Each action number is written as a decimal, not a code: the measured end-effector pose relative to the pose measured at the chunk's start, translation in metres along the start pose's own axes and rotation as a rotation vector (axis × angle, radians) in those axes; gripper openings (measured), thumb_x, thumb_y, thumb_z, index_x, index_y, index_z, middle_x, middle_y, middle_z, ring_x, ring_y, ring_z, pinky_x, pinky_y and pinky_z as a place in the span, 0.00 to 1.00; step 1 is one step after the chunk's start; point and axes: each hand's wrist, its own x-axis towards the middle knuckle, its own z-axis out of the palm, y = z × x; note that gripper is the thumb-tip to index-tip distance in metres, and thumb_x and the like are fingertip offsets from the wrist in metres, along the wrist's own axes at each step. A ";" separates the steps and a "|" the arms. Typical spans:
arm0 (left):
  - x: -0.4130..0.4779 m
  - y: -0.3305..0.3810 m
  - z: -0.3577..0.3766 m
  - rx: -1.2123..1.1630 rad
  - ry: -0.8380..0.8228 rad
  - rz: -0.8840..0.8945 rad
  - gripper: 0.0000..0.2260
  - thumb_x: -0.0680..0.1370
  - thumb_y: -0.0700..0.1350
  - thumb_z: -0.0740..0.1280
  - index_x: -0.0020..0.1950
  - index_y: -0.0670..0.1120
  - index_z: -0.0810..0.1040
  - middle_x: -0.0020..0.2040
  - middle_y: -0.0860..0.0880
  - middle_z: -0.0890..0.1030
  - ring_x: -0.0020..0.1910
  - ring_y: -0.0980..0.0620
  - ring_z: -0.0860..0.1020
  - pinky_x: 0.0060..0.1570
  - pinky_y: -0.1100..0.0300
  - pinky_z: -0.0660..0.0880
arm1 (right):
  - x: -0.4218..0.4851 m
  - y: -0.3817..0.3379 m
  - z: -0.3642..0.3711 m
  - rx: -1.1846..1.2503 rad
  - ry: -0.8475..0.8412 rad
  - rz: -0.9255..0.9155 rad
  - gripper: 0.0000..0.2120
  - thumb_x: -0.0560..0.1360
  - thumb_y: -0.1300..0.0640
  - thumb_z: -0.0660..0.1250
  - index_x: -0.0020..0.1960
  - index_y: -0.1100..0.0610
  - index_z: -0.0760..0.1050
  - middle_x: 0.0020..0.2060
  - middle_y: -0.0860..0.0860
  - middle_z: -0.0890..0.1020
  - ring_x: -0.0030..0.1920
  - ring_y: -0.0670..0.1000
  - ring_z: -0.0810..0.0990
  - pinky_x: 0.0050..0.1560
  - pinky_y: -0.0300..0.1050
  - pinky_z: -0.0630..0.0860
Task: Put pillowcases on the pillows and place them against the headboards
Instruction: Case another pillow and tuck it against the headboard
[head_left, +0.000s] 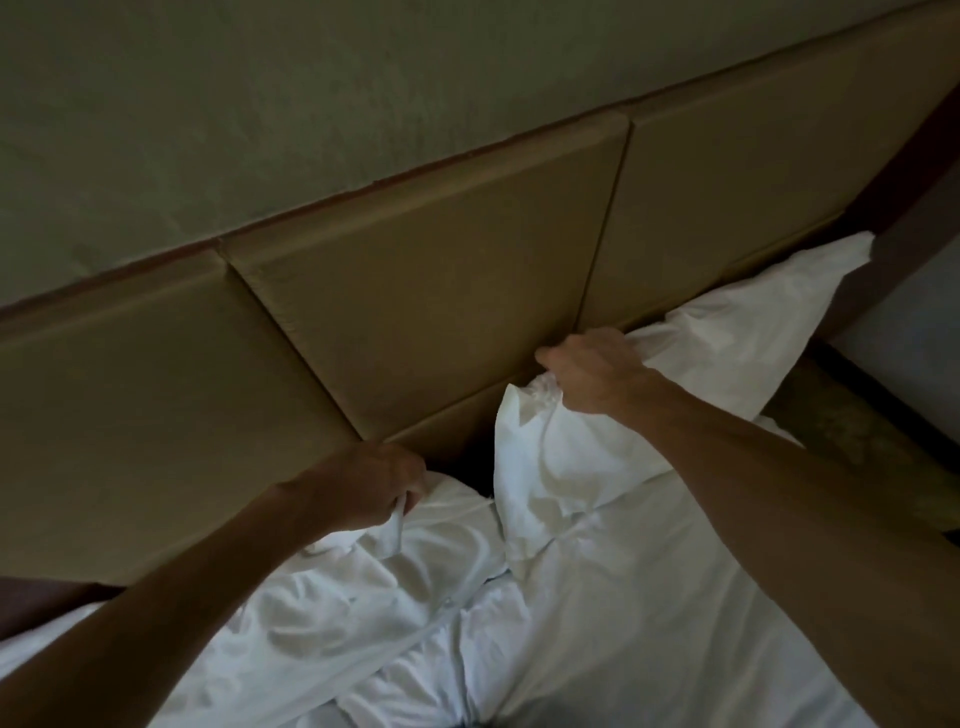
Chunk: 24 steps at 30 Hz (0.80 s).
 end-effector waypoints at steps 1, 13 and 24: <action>-0.002 0.001 -0.002 -0.002 -0.022 -0.007 0.11 0.68 0.40 0.59 0.38 0.54 0.77 0.47 0.58 0.81 0.47 0.60 0.78 0.43 0.62 0.76 | 0.001 -0.002 0.000 0.002 0.009 0.001 0.11 0.73 0.55 0.68 0.55 0.50 0.74 0.44 0.48 0.80 0.46 0.53 0.80 0.42 0.45 0.67; 0.059 0.032 0.001 -0.110 0.290 -0.364 0.23 0.70 0.43 0.64 0.67 0.48 0.70 0.59 0.48 0.80 0.53 0.44 0.80 0.48 0.52 0.78 | 0.014 -0.045 0.017 0.146 0.013 -0.049 0.09 0.77 0.57 0.65 0.57 0.50 0.75 0.51 0.51 0.81 0.52 0.55 0.80 0.46 0.48 0.71; 0.102 0.053 -0.001 0.404 -0.001 -0.494 0.10 0.81 0.50 0.61 0.61 0.51 0.75 0.51 0.49 0.82 0.47 0.47 0.82 0.42 0.54 0.79 | -0.036 -0.028 0.085 0.214 0.323 0.022 0.28 0.69 0.50 0.73 0.66 0.53 0.70 0.62 0.53 0.75 0.62 0.55 0.73 0.64 0.51 0.71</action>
